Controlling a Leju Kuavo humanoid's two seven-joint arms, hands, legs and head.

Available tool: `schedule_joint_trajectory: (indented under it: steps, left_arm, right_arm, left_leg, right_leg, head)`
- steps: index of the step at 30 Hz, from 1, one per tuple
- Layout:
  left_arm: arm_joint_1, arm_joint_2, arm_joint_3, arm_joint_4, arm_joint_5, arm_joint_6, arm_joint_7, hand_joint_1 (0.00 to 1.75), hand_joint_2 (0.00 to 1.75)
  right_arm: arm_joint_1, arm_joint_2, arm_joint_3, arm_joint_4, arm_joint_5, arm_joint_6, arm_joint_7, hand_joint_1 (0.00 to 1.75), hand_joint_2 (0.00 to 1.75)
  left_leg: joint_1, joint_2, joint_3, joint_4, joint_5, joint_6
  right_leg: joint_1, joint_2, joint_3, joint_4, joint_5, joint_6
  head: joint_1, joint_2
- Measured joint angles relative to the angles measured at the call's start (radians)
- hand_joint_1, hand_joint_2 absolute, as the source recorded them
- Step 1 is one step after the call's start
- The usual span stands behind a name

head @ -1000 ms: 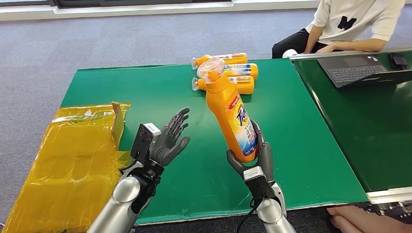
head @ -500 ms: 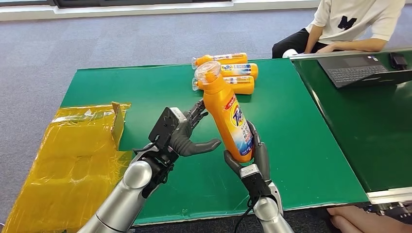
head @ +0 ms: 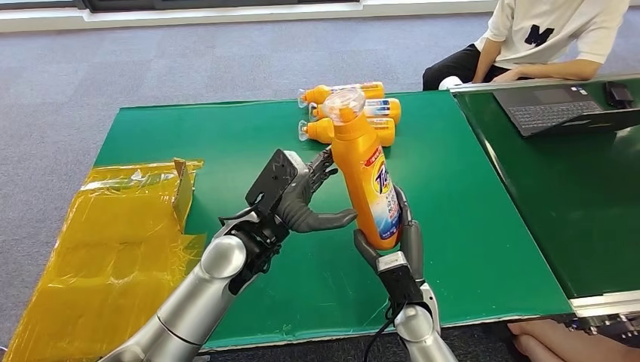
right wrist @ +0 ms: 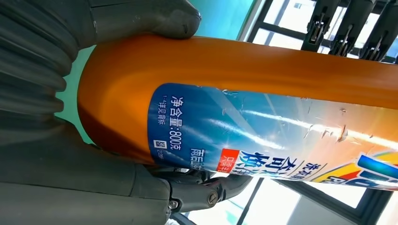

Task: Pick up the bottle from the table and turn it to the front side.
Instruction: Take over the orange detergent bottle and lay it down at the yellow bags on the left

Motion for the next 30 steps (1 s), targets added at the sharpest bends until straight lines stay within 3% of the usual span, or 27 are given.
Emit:
schedule_joint_trajectory:
  steps: [7, 21, 30]
  left_arm:
    - [-0.060, -0.028, -0.050, 0.045, 0.064, -0.013, 0.050, 0.00, 1.75]
    - [-0.144, -0.108, -0.111, 0.177, 0.139, -0.003, 0.067, 0.00, 1.75]
    - [-0.166, -0.124, -0.122, 0.231, 0.149, 0.006, 0.066, 0.00, 1.75]
  right_arm:
    - [-0.003, 0.008, -0.017, 0.002, -0.003, 0.001, 0.006, 1.75, 1.75]
    - [-0.031, 0.015, -0.022, 0.039, -0.022, 0.000, 0.004, 1.75, 1.75]
    - [-0.036, 0.017, -0.022, 0.063, -0.027, 0.000, 0.004, 1.75, 1.75]
  left_leg:
    - [0.000, 0.000, 0.000, 0.000, 0.000, 0.000]
    - [0.000, 0.000, 0.000, 0.000, 0.000, 0.000]
    - [0.000, 0.000, 0.000, 0.000, 0.000, 0.000]
  right_leg:
    - [0.000, 0.000, 0.000, 0.000, 0.000, 0.000]
    - [0.000, 0.000, 0.000, 0.000, 0.000, 0.000]
    - [0.000, 0.000, 0.000, 0.000, 0.000, 0.000]
  head:
    - [0.000, 0.000]
    - [0.000, 0.000]
    - [0.000, 0.000]
